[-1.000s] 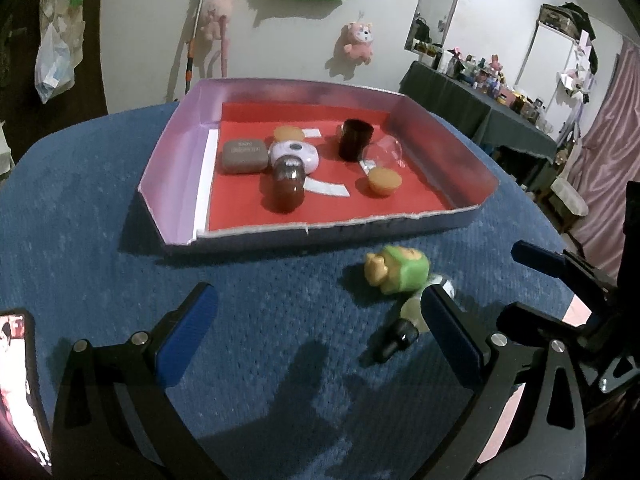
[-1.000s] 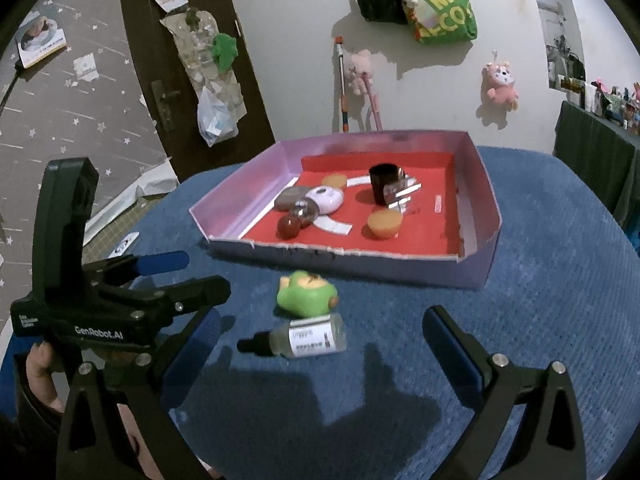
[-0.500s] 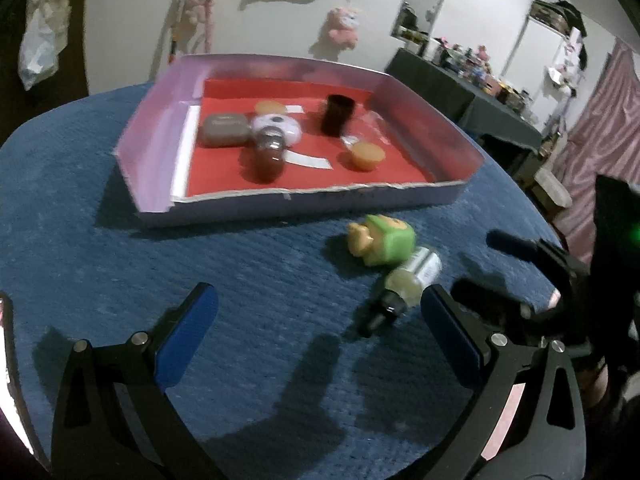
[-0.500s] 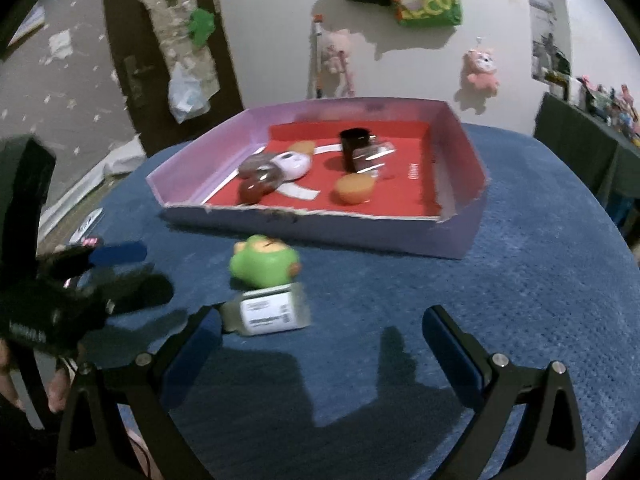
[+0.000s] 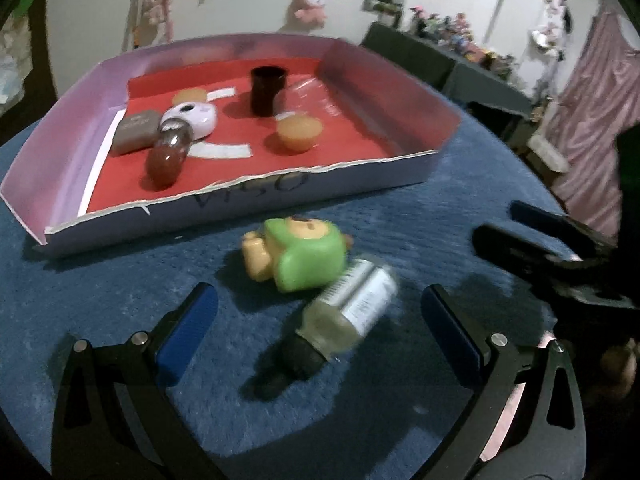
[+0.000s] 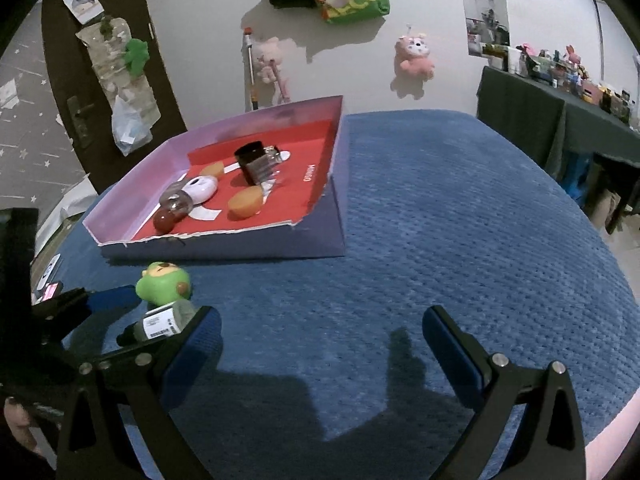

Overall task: Organize rigid objects
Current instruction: 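Move the left gripper to the dropper bottle while the right approaches the green figure, then grasp the dropper bottle with the left gripper while the right grasps the green figure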

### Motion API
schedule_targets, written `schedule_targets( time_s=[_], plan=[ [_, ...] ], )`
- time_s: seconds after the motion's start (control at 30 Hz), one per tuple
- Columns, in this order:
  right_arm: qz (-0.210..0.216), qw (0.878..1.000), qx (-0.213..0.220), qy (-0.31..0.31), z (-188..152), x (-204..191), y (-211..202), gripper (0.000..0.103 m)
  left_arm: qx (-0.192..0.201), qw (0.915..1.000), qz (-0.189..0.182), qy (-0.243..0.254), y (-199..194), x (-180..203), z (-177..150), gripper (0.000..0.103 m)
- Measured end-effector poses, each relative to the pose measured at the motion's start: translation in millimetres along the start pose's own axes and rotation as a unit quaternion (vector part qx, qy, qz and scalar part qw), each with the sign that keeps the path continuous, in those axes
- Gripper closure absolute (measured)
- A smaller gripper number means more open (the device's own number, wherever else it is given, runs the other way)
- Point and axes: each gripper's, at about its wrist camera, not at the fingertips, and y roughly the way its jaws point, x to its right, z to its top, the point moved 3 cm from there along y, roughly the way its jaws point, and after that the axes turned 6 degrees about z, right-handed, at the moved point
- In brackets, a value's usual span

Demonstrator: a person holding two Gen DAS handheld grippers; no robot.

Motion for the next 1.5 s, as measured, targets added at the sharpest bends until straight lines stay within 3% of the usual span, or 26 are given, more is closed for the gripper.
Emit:
schedule_targets(
  time_s=[0.33, 0.57, 0.7, 0.93, 1.0, 1.07, 1.2, 1.27, 1.4, 1.47, 1.5],
  plan=[
    [0.029, 0.999, -0.009, -0.011, 6, -15, 15, 0.0, 0.014, 0.9976, 0.019, -0.065, -13, -45, -11, 0.0],
    [0.088, 0.995, -0.027, -0.037, 10, -51, 31, 0.0, 0.023, 0.9965, 0.026, -0.075, -31, -72, -31, 0.0],
    [0.145, 0.987, -0.056, -0.046, 11, -81, 47, 0.008, 0.027, 0.9988, 0.022, -0.035, -31, -56, -37, 0.0],
    [0.156, 0.981, -0.09, -0.068, 15, -109, 68, 0.028, 0.035, 0.9989, -0.022, -0.022, -29, -47, -31, 0.001],
    [0.162, 0.979, -0.104, -0.06, 16, -110, 75, 0.034, 0.04, 0.9979, -0.038, -0.033, -30, -50, -30, 0.004],
    [0.179, 0.976, -0.115, -0.046, 16, -109, 81, 0.039, 0.046, 0.9968, -0.054, -0.037, -32, -53, -30, 0.019],
    [0.2, 0.971, -0.126, -0.038, 15, -115, 86, 0.055, 0.049, 0.9963, -0.065, -0.027, -30, -51, -30, 0.027],
    [0.2, 0.971, -0.125, -0.038, 16, -115, 86, 0.055, 0.049, 0.9961, -0.072, -0.013, -29, -44, -30, 0.041],
    [0.2, 0.972, -0.12, -0.036, 18, -116, 85, 0.058, 0.052, 0.9964, -0.066, 0.007, -26, -38, -30, 0.049],
    [0.202, 0.972, -0.116, -0.032, 18, -115, 82, 0.058, 0.047, 0.9961, -0.075, -0.001, -25, -41, -28, 0.065],
    [0.201, 0.972, -0.113, -0.031, 19, -114, 80, 0.058, 0.047, 0.9956, -0.08, -0.006, -25, -43, -28, 0.067]
  ],
)
